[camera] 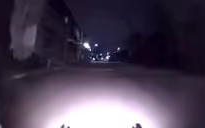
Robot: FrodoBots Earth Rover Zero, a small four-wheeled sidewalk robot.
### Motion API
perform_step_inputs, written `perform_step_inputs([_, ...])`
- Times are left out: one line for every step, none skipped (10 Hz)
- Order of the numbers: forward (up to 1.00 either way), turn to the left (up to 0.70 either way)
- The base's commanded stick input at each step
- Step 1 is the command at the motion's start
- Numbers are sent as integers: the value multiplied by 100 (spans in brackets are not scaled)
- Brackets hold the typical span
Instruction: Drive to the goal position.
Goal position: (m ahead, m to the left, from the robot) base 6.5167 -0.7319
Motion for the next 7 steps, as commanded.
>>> perform_step_inputs([100, 0])
perform_step_inputs([100, 0])
perform_step_inputs([100, 0])
perform_step_inputs([100, 0])
perform_step_inputs([100, 0])
perform_step_inputs([100, 0])
perform_step_inputs([100, 0])
